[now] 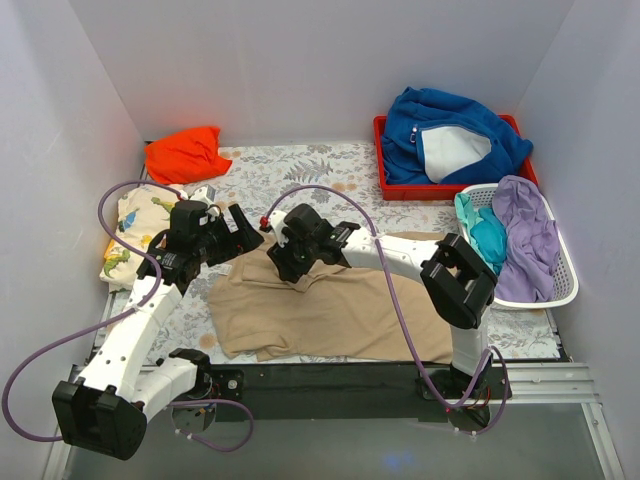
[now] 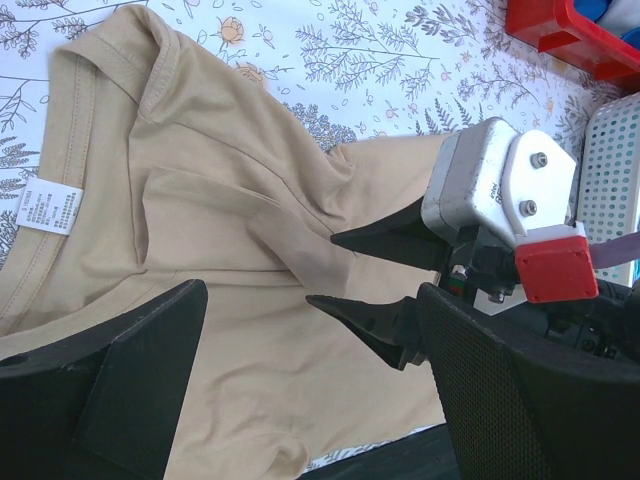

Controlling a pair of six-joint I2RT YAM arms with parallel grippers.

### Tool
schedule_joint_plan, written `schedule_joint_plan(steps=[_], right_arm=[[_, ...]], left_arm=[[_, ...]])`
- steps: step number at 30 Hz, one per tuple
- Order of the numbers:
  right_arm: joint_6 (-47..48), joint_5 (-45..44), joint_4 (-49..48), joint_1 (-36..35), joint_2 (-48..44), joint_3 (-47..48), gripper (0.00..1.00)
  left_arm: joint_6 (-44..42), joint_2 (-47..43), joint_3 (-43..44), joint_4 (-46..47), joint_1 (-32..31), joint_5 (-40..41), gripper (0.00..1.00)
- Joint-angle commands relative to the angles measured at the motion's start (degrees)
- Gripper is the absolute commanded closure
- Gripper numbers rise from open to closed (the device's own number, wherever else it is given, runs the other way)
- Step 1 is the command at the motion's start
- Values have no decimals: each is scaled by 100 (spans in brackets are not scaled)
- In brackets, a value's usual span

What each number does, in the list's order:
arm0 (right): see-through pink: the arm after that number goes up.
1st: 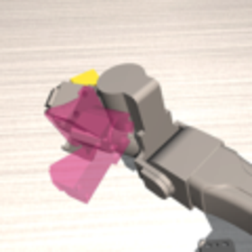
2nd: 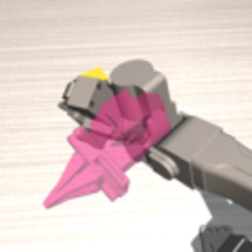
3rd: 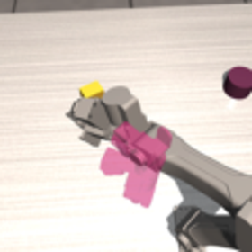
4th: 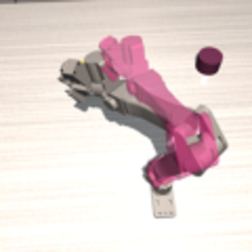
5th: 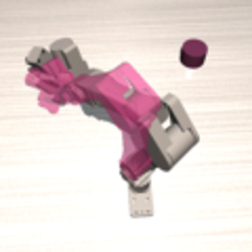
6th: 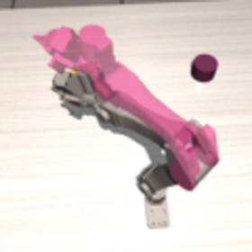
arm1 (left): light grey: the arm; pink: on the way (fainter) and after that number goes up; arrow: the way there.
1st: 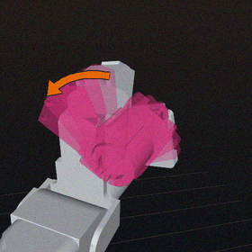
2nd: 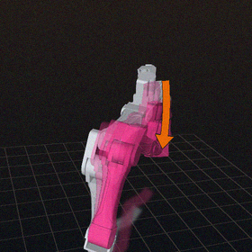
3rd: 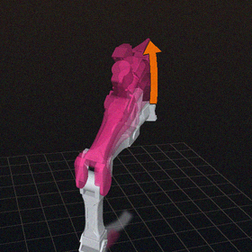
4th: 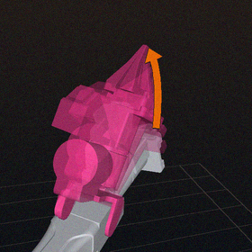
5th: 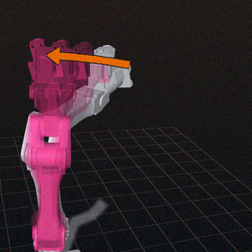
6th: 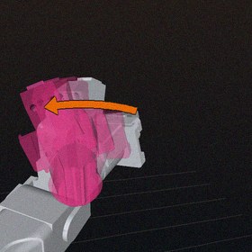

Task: Fold and stack the t-shirts
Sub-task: Fold the tshirt

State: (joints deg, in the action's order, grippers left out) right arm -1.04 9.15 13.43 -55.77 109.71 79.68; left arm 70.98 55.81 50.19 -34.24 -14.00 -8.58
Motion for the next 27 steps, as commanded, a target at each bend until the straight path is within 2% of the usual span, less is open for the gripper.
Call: schedule_joint_plan(steps=[1, 8, 12, 19, 27], right_arm=[[69, -123, 19, -4, -108, -93, 43], [-449, -607, 37, 110, -204, -417, 41], [-836, -82, -16, 303, -354, -620, 40], [-1162, 245, -314, 417, -415, -787, 40], [-1153, 860, -508, 426, -389, -717, 49]], left_arm=[[30, -35, -27, 128, -6, -3, 15], [-23, -18, -10, 40, -6, 93, 15], [-14, -27, -36, 31, -6, 137, 15], [21, 52, -80, 102, -6, 49, 15], [4, 70, -150, 119, -6, 58, 15]])
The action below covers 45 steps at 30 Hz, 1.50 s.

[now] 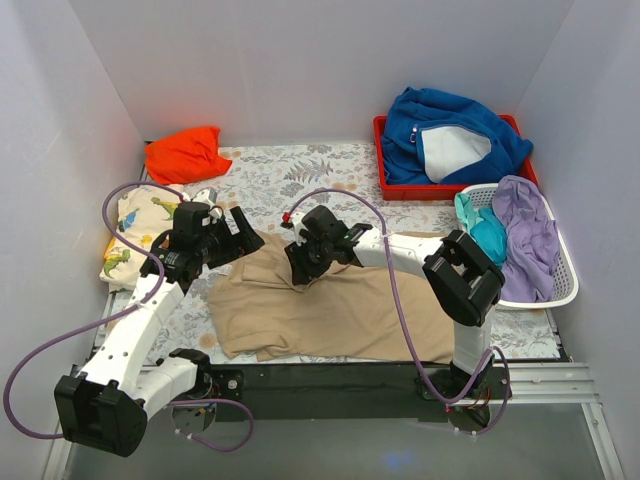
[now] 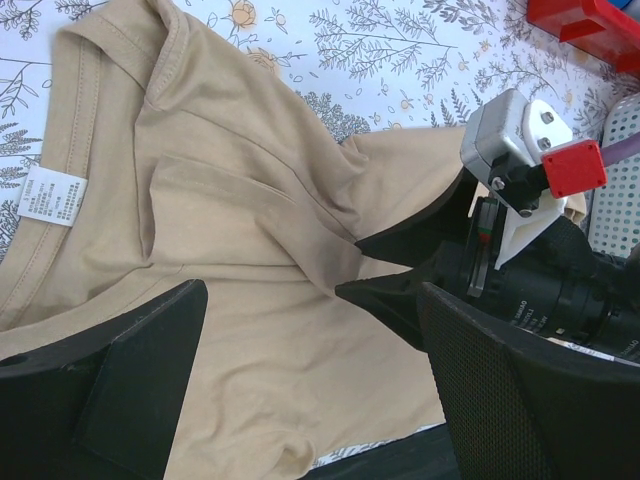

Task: Fold and stack the t-shirts
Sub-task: Fold the tshirt

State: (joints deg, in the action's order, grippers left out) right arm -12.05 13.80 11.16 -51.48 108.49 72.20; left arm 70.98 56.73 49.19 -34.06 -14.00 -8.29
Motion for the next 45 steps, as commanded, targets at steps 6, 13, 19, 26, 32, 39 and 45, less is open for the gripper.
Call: schedule_joint_plan(steps=[6, 13, 19, 26, 32, 39, 45], right_arm=[[-43, 571, -281, 7, -249, 48, 88], [116, 1159, -307, 7, -609, -223, 99], [221, 1740, -272, -90, -1005, -602, 99], [406, 2697, 9, -528, -803, -725, 87], [476, 1732, 360, -600, -908, -778, 41], [239, -605, 519, -451, -1303, -646, 37], [160, -950, 458, 76, -1514, -506, 36]], left_arm=[[-14, 22, -76, 102, -6, -5, 15], [-5, 14, -94, 111, -6, -5, 15], [30, 66, -120, 172, -6, -41, 15], [39, 172, -129, 242, -6, -50, 15], [39, 207, -94, 251, 2, -6, 15], [-154, 663, -138, 812, -6, -769, 15], [-470, 1972, 126, 946, -6, -1737, 15]])
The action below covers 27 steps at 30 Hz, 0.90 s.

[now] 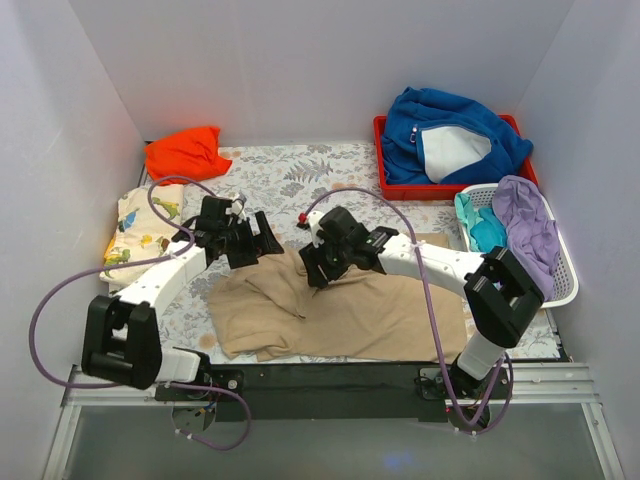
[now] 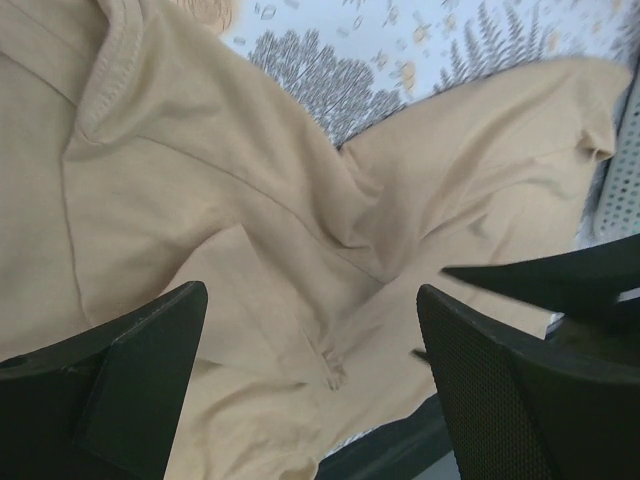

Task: Fold and stack the t-shirts
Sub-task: Fold the tshirt

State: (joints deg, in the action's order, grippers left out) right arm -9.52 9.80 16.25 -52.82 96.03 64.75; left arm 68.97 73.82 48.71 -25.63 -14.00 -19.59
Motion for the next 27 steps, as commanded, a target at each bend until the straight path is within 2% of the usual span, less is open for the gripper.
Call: schedule_joint_plan(steps=[1, 7, 10, 22, 27], right_arm=[[-94, -558, -43, 324, -304, 248, 36], [-155, -576, -52, 728, -637, 99, 36], [-155, -489, -78, 860, -778, -50, 35], [-235, -110, -228, 940, -796, -288, 35], [-235, -84, -254, 949, -743, -305, 35]], left_arm=[[-331, 343, 165, 110, -15, -642, 15], [-779, 616, 166, -276, -15, -274, 16], [-850, 660, 139, -276, -15, -159, 22], [-1140, 844, 51, 251, -76, 553, 23], [-1272, 1108, -2, 234, -208, 746, 27]])
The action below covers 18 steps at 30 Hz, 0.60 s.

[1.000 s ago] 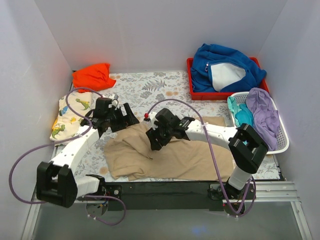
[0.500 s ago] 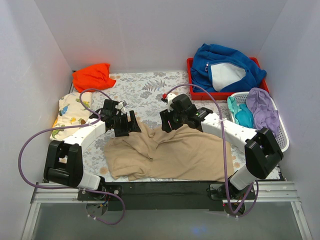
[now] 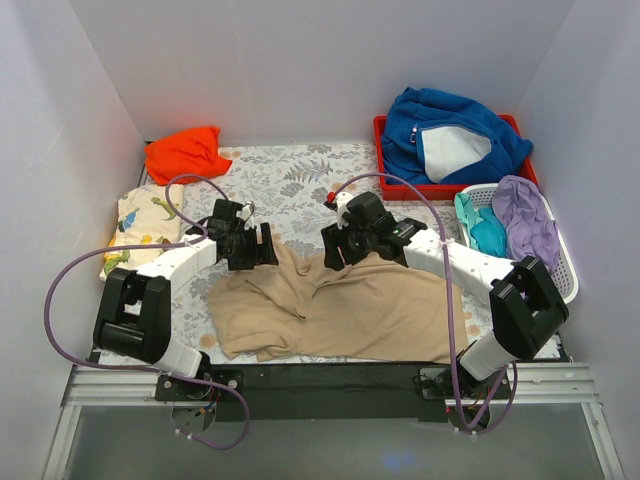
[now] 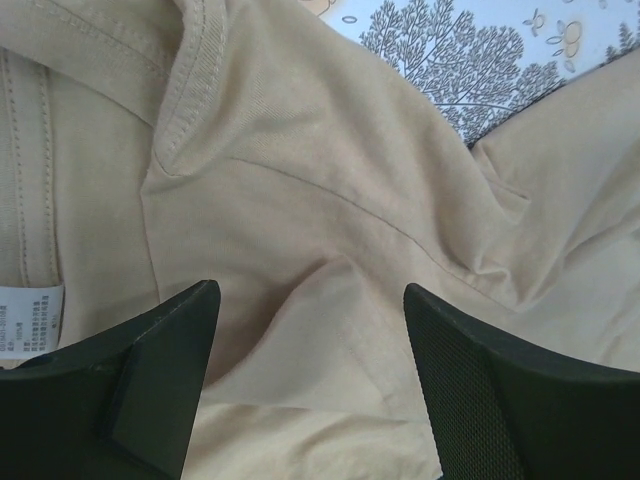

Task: Fold and stack the t-shirts
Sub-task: Fold the tshirt

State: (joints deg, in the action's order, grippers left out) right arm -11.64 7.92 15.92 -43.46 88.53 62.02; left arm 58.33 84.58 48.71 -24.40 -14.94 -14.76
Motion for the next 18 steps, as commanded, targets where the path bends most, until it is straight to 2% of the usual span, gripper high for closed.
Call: schedule_joint_plan(steps=[1, 8, 14, 18], right_arm=[[-23, 95, -221, 13, 15, -32, 35], [-31, 113, -221, 22, 103, -41, 34], [-67, 236, -221, 22, 226, -23, 35], [-49, 271, -221, 22, 243, -32, 35]], left_arm=[[-208, 41, -45, 111, -123, 264, 27], [-234, 42, -63, 138, -237, 220, 37], [-278, -64, -133, 129, -273, 62, 55], [-313, -38, -265, 94, -299, 44, 60]])
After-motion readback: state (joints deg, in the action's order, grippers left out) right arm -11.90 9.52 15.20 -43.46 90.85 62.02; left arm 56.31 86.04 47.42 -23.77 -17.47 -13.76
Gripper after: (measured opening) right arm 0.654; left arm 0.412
